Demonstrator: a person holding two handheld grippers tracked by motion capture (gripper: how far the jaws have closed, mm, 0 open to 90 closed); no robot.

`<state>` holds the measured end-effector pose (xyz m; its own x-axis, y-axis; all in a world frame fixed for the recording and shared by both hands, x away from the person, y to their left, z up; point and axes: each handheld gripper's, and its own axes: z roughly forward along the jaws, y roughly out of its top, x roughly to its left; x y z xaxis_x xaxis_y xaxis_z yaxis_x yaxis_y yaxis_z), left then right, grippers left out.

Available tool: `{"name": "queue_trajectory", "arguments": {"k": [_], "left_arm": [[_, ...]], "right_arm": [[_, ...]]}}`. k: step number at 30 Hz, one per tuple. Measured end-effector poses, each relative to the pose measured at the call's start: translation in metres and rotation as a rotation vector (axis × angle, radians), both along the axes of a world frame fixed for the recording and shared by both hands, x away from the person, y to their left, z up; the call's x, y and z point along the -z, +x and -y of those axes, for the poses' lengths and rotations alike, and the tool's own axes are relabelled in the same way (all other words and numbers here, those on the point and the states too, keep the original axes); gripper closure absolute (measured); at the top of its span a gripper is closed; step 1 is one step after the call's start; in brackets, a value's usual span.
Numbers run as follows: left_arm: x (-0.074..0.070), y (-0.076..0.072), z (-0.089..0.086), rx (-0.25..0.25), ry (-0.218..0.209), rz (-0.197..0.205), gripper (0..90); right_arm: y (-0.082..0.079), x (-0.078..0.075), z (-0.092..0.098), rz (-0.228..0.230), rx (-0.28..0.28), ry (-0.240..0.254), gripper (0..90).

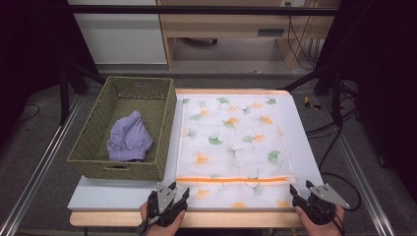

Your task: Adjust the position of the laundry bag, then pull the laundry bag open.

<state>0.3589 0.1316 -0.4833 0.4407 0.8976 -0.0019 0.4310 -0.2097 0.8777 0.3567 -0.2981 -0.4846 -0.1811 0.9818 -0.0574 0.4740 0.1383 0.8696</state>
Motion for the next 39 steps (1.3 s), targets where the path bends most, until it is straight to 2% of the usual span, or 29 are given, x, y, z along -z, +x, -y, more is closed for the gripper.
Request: {"name": "queue_trajectory", "arguments": {"k": [2,4,6,8,10,11,14,17,18,19,22,27,29,34,39], "left_arm": [[-0.004,0.0,0.002,0.01,-0.014,0.004,37.6],[-0.009,0.0,0.006,0.038,-0.028,0.01,29.2],[-0.011,0.001,0.009,0.071,-0.039,0.009,22.6],[-0.013,-0.001,0.014,0.106,-0.049,0.014,16.9],[-0.014,-0.003,0.018,0.127,-0.043,0.013,16.2],[-0.013,-0.004,0.019,0.131,-0.049,0.007,15.9],[-0.012,-0.005,0.023,0.146,-0.047,-0.007,15.9],[-0.011,-0.009,0.026,0.15,-0.045,-0.01,16.5],[-0.011,-0.011,0.027,0.152,-0.045,-0.009,16.6],[-0.012,-0.012,0.027,0.153,-0.041,-0.006,17.1],[-0.012,-0.016,0.028,0.15,-0.039,-0.003,17.8],[-0.013,-0.018,0.027,0.155,-0.039,-0.007,18.5],[-0.013,-0.018,0.027,0.154,-0.036,-0.008,18.5],[-0.014,-0.018,0.028,0.154,-0.036,-0.006,18.6],[-0.014,-0.018,0.028,0.153,-0.032,-0.003,18.6]], "right_arm": [[-0.001,-0.003,0.002,0.016,0.022,0.004,28.9],[-0.001,-0.01,0.007,0.029,0.018,0.018,21.0],[0.0,-0.017,0.013,0.034,0.019,0.039,24.3],[0.005,-0.023,0.023,-0.01,0.005,0.07,35.1],[0.01,-0.025,0.03,-0.039,-0.025,0.081,45.0],[0.013,-0.025,0.034,-0.066,-0.036,0.096,48.7],[0.022,-0.024,0.04,-0.105,-0.086,0.124,58.0],[0.03,-0.021,0.039,-0.129,-0.114,0.084,65.8],[0.032,-0.021,0.038,-0.149,-0.118,0.09,67.3],[0.034,-0.019,0.037,-0.153,-0.123,0.078,68.2],[0.039,-0.018,0.032,-0.175,-0.127,0.093,69.4],[0.047,-0.015,0.026,-0.194,-0.12,0.064,68.7],[0.049,-0.013,0.025,-0.204,-0.116,0.08,68.4],[0.051,-0.011,0.023,-0.214,-0.115,0.055,67.1],[0.049,-0.008,0.02,-0.227,-0.13,0.062,62.7]]}}
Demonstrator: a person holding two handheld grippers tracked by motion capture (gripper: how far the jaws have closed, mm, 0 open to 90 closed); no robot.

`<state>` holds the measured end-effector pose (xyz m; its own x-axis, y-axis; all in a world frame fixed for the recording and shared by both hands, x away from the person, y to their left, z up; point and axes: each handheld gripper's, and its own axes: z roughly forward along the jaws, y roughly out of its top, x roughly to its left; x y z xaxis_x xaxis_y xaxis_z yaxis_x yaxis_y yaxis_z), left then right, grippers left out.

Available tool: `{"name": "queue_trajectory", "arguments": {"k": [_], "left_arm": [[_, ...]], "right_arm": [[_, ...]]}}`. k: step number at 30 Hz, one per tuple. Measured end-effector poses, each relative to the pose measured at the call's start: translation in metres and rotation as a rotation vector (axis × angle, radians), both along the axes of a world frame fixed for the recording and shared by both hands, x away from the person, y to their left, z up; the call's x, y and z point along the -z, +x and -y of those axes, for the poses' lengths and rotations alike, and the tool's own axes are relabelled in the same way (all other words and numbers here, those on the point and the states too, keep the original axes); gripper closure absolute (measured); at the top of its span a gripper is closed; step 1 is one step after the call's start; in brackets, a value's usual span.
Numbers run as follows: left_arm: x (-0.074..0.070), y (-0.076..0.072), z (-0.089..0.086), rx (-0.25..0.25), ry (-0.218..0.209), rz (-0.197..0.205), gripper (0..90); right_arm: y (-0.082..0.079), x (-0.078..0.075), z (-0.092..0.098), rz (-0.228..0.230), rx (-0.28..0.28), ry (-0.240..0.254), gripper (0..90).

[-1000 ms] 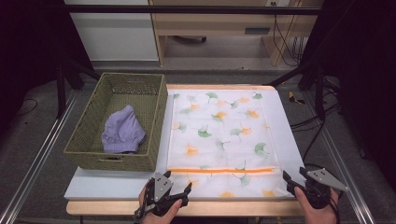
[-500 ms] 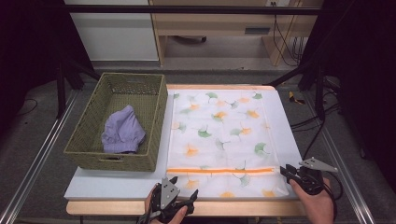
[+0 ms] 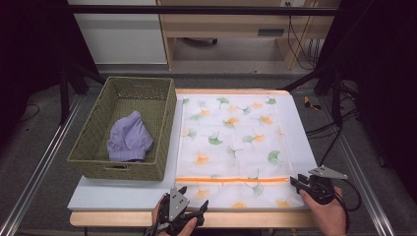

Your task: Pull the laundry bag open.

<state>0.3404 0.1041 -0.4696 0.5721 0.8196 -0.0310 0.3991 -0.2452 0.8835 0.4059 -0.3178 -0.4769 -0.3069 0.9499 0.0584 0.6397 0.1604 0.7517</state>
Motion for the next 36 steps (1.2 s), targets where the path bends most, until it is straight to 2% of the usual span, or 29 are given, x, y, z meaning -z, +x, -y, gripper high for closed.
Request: {"name": "queue_trajectory", "arguments": {"k": [3,4,6,10,12,17,23,29,32,34,36], "left_arm": [[0.0,0.0,0.0,0.002,0.003,0.001,18.5],[0.0,0.0,0.0,0.002,0.003,0.001,18.6],[0.0,0.0,0.0,0.003,0.003,0.0,18.6],[0.0,0.0,0.0,0.0,0.002,-0.001,18.6],[0.0,0.0,0.0,-0.003,0.005,0.001,18.6],[0.0,0.0,0.0,0.0,0.009,-0.001,18.9],[0.001,0.0,0.001,0.0,0.012,0.001,19.3],[0.001,0.001,0.001,0.005,0.012,-0.004,20.8],[-0.001,0.004,0.0,0.009,0.014,-0.004,22.0],[-0.003,0.008,0.0,0.017,0.01,-0.008,23.1],[-0.008,0.013,0.003,0.03,0.009,-0.009,23.2]], "right_arm": [[-0.002,0.003,-0.001,-0.003,-0.004,-0.005,59.4],[-0.003,0.003,-0.002,-0.013,-0.002,0.007,59.1],[-0.002,0.005,-0.002,-0.015,-0.006,-0.006,58.0],[-0.002,0.005,-0.003,-0.019,-0.002,0.0,58.6],[-0.003,0.005,-0.005,-0.011,-0.003,-0.033,60.7],[-0.008,0.006,-0.009,0.006,-0.009,-0.08,66.1],[-0.011,0.007,-0.014,0.028,-0.01,-0.095,80.2],[-0.012,0.007,-0.017,0.044,-0.008,-0.105,86.5],[-0.012,0.0,-0.018,0.072,-0.004,-0.092,87.0],[-0.012,-0.013,-0.023,0.106,-0.009,-0.105,87.1],[-0.011,-0.026,-0.029,0.119,-0.023,-0.112,87.2]]}}
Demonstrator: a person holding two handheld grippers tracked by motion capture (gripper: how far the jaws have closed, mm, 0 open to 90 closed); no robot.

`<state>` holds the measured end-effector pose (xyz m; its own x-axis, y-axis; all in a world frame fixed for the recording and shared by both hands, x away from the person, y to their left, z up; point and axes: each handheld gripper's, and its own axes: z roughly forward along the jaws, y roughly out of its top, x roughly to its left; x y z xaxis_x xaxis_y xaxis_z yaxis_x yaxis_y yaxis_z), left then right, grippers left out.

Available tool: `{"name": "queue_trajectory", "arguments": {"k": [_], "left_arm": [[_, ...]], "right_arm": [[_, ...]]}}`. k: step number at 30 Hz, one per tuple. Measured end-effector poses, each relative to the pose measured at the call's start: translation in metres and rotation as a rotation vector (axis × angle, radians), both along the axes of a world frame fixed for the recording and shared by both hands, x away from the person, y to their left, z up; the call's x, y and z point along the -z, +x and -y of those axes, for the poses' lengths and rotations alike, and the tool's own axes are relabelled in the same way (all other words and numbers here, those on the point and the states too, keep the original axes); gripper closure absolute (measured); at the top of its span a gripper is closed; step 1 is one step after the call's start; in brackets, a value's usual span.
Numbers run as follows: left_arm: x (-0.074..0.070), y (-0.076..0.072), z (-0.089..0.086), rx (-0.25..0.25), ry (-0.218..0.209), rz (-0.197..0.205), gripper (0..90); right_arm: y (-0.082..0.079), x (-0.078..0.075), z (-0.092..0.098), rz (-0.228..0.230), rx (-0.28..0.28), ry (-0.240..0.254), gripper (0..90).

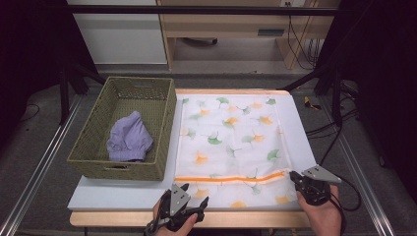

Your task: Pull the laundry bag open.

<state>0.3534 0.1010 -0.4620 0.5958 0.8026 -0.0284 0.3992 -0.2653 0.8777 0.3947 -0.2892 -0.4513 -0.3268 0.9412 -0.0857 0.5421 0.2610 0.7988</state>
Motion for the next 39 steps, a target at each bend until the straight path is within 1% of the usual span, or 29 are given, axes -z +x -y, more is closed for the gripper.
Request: {"name": "queue_trajectory", "arguments": {"k": [2,3,6,10,12,13,15,16,18,20,21,23,26,28,31,34,36,39], "left_arm": [[-0.005,0.006,0.006,0.025,0.006,0.003,23.9],[-0.007,0.009,0.009,0.04,0.011,0.004,24.4],[-0.011,0.018,0.023,0.082,0.005,-0.008,25.3],[-0.01,0.032,0.046,0.15,0.013,-0.032,28.2],[-0.011,0.04,0.061,0.188,0.011,-0.044,30.2],[-0.012,0.043,0.068,0.201,0.012,-0.042,30.7],[-0.014,0.048,0.079,0.221,0.029,-0.03,31.8],[-0.016,0.05,0.084,0.23,0.03,-0.026,32.1],[-0.018,0.055,0.093,0.232,0.029,-0.013,33.8],[-0.018,0.059,0.1,0.243,0.046,0.0,35.5],[-0.018,0.06,0.104,0.252,0.056,0.004,35.7],[-0.017,0.063,0.109,0.261,0.07,0.013,36.7],[-0.016,0.066,0.115,0.264,0.07,0.022,38.7],[-0.014,0.067,0.117,0.272,0.072,0.02,39.4],[-0.012,0.068,0.121,0.28,0.077,0.023,40.2],[-0.01,0.068,0.124,0.281,0.073,0.032,40.2],[-0.01,0.068,0.126,0.284,0.066,0.03,40.4],[-0.014,0.067,0.128,0.29,0.062,0.039,41.4]], "right_arm": [[0.003,-0.011,-0.006,0.004,-0.017,-0.021,87.3],[0.005,-0.016,-0.009,-0.002,-0.023,-0.024,87.3],[0.01,-0.024,-0.014,-0.008,-0.039,-0.042,87.4],[0.013,-0.024,-0.013,-0.027,-0.043,-0.012,87.5],[0.013,-0.024,-0.011,-0.035,-0.041,0.001,87.5],[0.014,-0.023,-0.01,-0.035,-0.045,0.007,87.5],[0.016,-0.023,-0.009,-0.04,-0.045,0.014,87.5],[0.016,-0.023,-0.008,-0.043,-0.042,0.025,87.5],[0.017,-0.023,-0.007,-0.045,-0.046,0.049,87.5],[0.017,-0.023,-0.006,-0.044,-0.048,0.066,87.5],[0.017,-0.023,-0.006,-0.039,-0.053,0.06,87.5],[0.018,-0.023,-0.005,-0.044,-0.049,0.078,87.5],[0.019,-0.023,-0.004,-0.04,-0.045,0.086,87.5],[0.018,-0.022,-0.006,-0.04,-0.04,0.093,87.5],[0.018,-0.024,-0.008,-0.034,-0.036,0.092,87.5],[0.018,-0.027,-0.012,-0.028,-0.047,0.084,87.5],[0.017,-0.031,-0.016,-0.024,-0.047,0.072,87.5],[0.017,-0.036,-0.019,-0.016,-0.05,0.058,87.5]]}}
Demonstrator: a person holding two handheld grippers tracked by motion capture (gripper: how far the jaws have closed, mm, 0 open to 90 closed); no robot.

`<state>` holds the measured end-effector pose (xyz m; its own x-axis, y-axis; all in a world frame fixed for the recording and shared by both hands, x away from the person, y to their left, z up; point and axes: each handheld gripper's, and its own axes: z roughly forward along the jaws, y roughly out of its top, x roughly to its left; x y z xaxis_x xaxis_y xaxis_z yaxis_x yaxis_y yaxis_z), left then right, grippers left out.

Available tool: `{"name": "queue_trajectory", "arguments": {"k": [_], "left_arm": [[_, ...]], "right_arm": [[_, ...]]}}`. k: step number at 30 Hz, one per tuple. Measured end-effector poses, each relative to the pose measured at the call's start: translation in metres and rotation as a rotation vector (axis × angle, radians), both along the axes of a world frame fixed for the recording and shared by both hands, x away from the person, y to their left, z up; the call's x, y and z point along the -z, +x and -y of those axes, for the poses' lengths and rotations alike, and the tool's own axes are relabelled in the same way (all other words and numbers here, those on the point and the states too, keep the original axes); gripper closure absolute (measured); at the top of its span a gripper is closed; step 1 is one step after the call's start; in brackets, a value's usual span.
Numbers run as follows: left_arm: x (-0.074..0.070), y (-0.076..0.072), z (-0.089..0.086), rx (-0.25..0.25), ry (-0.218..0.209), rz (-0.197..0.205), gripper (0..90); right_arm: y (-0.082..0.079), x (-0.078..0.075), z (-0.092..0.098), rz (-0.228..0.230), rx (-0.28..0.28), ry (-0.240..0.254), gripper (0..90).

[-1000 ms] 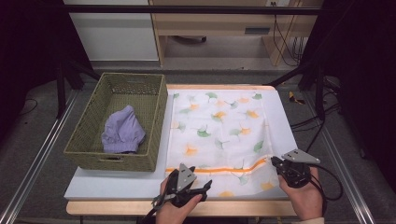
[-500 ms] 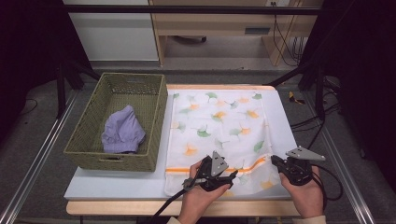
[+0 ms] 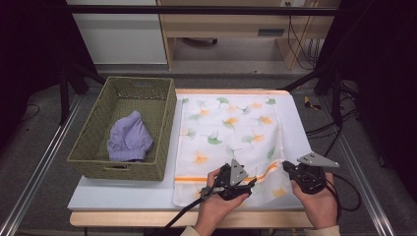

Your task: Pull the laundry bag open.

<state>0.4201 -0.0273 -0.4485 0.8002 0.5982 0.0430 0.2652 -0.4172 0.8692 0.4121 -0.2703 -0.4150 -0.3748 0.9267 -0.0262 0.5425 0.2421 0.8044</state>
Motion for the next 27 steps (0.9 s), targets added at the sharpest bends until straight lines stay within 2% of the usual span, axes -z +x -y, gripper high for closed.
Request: {"name": "queue_trajectory", "arguments": {"k": [5,14,23,27], "left_arm": [[-0.005,0.0,0.004,0.006,-0.016,0.016,42.9],[-0.003,0.0,0.008,0.019,-0.033,0.011,47.0],[-0.005,-0.008,0.018,0.051,-0.028,0.038,55.9],[-0.006,-0.007,0.023,0.036,-0.033,0.056,58.8]], "right_arm": [[0.001,-0.007,-0.006,0.005,-0.004,-0.023,87.5],[0.006,-0.011,-0.016,-0.006,-0.013,-0.038,87.5],[0.003,-0.018,-0.029,0.012,-0.042,-0.066,87.5],[0.001,-0.019,-0.034,0.011,-0.047,-0.072,87.5]]}}
